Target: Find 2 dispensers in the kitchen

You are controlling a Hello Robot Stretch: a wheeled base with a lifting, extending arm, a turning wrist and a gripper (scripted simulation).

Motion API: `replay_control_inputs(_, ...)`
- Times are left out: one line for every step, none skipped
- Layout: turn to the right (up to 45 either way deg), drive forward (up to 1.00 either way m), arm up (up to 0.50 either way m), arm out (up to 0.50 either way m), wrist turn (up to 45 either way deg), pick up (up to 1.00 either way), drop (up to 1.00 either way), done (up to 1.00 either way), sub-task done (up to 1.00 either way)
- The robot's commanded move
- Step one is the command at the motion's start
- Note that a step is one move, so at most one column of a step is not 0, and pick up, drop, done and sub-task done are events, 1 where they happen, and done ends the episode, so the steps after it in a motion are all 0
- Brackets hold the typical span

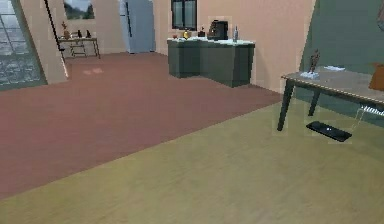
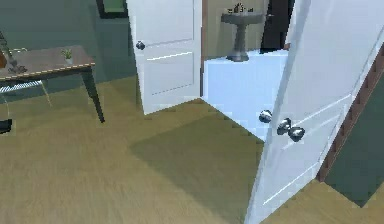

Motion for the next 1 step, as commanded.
replay_control_inputs(0.0, 1.0, 0.0, 0.0, 0.0, 0.0, 0.0, 0.0, 0.0)
